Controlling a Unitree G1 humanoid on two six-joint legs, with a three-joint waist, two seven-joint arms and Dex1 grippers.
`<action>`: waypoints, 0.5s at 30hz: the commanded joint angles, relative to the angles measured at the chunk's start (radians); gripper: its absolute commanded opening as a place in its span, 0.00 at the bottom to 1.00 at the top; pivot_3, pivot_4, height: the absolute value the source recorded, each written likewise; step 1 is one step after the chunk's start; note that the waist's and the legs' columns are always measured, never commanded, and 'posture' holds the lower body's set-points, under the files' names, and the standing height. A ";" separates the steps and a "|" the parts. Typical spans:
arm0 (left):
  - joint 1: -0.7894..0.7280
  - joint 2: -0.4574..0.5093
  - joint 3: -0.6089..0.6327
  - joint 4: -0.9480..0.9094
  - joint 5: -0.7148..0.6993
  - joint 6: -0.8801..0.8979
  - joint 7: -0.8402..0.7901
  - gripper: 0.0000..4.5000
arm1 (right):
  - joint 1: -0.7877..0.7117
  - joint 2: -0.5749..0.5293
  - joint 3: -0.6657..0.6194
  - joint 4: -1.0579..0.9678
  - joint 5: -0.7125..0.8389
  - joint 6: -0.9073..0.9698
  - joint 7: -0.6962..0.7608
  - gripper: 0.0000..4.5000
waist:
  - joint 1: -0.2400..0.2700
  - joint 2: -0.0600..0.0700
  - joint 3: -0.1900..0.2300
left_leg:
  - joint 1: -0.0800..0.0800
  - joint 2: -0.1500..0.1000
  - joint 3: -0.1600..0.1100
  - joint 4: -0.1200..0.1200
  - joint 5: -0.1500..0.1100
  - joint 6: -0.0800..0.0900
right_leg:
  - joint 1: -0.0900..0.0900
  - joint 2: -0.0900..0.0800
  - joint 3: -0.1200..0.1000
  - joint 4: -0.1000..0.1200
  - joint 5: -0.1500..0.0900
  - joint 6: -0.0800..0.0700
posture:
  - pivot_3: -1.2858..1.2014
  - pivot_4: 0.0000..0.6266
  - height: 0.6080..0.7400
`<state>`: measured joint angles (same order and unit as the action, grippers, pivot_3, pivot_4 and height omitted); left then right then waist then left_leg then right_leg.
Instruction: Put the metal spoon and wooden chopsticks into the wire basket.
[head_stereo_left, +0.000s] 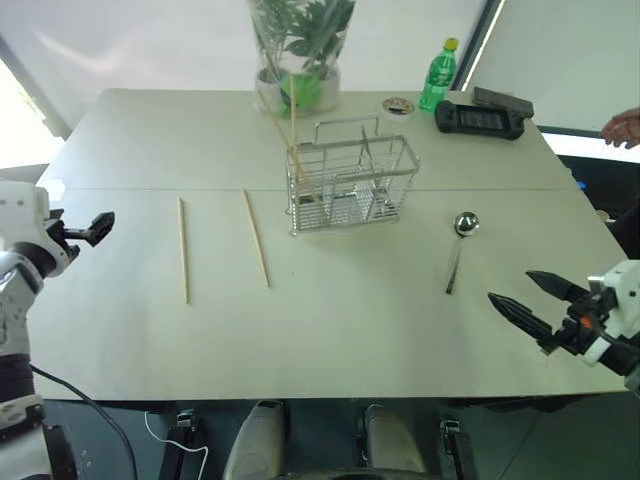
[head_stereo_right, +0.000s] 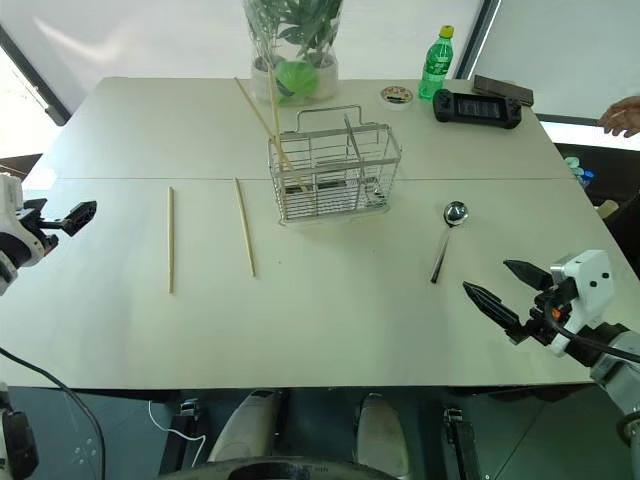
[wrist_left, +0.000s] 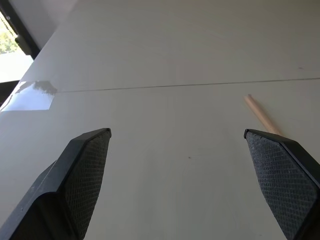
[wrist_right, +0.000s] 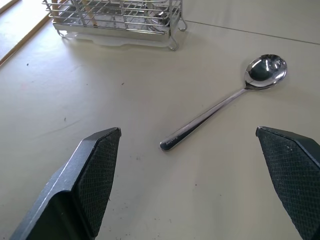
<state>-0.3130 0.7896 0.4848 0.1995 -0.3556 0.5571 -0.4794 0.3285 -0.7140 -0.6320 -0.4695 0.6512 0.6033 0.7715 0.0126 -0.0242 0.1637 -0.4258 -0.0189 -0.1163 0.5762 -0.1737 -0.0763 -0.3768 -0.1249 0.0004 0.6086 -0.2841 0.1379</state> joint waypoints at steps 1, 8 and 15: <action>-0.017 0.004 0.012 -0.022 -0.001 -0.026 0.007 1.00 | -0.011 -0.010 -0.011 -0.023 0.016 -0.004 -0.005 1.00 | 0.000 0.000 0.000 | 0.000 0.000 0.000 0.000 0.000 0.000 | 0.000 0.000 0.000 0.000 0.000 0.000 | 0.52 0.24 0.85; -0.020 0.008 0.006 -0.024 0.000 -0.013 0.005 1.00 | -0.020 -0.010 -0.009 -0.020 0.013 -0.002 -0.012 1.00 | 0.000 0.000 0.000 | 0.000 0.000 0.000 0.000 0.000 0.001 | 0.000 0.000 0.000 0.000 0.000 0.000 | 0.52 0.24 0.85; -0.021 0.009 0.003 -0.041 0.000 -0.010 0.002 1.00 | -0.032 -0.014 -0.005 -0.016 0.016 0.002 -0.017 1.00 | 0.000 0.000 0.000 | 0.000 0.000 0.000 0.000 0.001 0.001 | 0.001 0.000 0.000 0.000 0.000 0.000 | 0.52 0.24 0.85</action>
<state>-0.3187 0.7828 0.4838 0.1985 -0.3540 0.5578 -0.4771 0.3062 -0.7147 -0.6299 -0.4695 0.6520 0.6056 0.7543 0.0124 -0.0242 0.1637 -0.4256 -0.0190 -0.1163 0.5763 -0.1731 -0.0753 -0.3763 -0.1248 0.0004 0.6088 -0.2840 0.1380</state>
